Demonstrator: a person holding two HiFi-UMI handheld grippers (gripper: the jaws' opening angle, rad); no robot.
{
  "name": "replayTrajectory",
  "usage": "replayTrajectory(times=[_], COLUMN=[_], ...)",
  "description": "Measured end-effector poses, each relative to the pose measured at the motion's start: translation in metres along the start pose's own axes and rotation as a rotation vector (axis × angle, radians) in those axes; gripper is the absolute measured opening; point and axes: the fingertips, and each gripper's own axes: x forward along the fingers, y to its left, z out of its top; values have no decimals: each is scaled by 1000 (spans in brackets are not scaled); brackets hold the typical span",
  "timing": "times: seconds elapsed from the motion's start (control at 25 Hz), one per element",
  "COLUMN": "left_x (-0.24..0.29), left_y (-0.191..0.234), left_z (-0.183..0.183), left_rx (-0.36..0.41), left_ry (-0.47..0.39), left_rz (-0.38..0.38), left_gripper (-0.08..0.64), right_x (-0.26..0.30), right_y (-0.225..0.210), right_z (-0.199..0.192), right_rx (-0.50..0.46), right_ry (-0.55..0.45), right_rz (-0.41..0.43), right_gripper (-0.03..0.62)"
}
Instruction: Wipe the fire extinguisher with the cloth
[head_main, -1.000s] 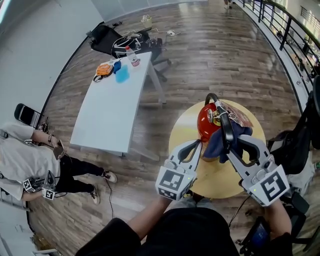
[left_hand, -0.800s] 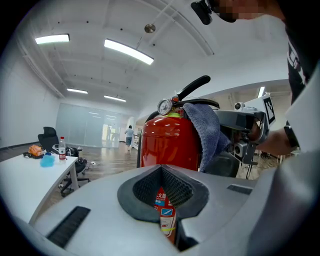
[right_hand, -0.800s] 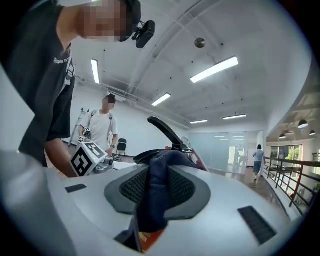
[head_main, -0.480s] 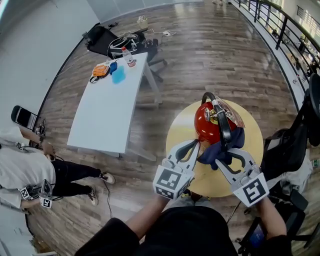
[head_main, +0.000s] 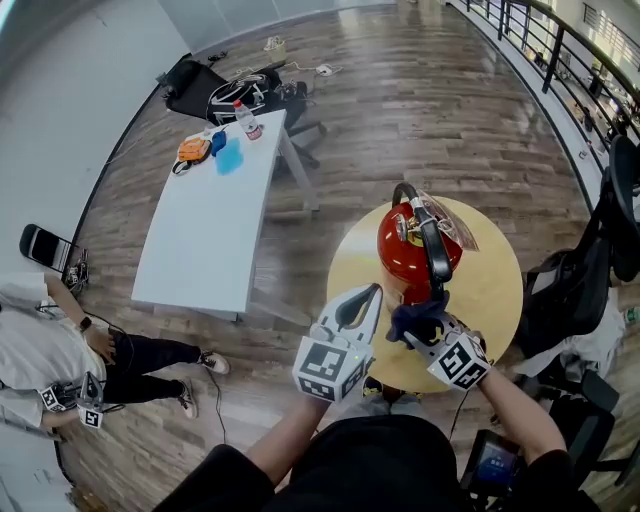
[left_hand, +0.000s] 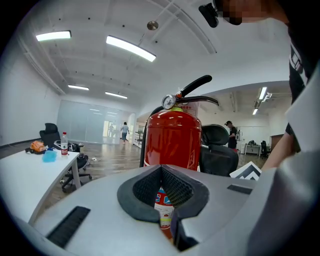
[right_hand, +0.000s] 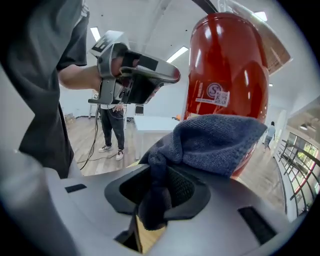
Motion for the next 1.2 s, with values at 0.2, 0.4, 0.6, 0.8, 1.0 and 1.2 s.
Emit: replayTrajectory(times=[0.2, 0.4, 0.6, 0.8, 1.0, 1.2], left_x=[0, 5, 6, 11, 15, 14], left_y=[-1, 8, 9, 6, 5, 3], left_z=[-2, 13, 29, 34, 32, 30], left_rx=[11, 26, 46, 48, 50, 48], left_ry=[0, -46, -84, -85, -79, -74], left_rz=[2, 21, 12, -3, -4, 6], left_gripper=[23, 24, 24, 25, 24, 23], right_x=[-72, -138, -161, -165, -144, -100], right_y=[-31, -80, -103, -133, -145, -140], right_z=[91, 149, 175, 177, 129, 55], right_rx=[-8, 14, 2, 35, 178, 364], right_ry=[-278, -338, -374, -451, -413, -345], right_rz=[-140, -230, -289, -286, -269, -223], right_gripper=[101, 110, 110, 109, 107, 104])
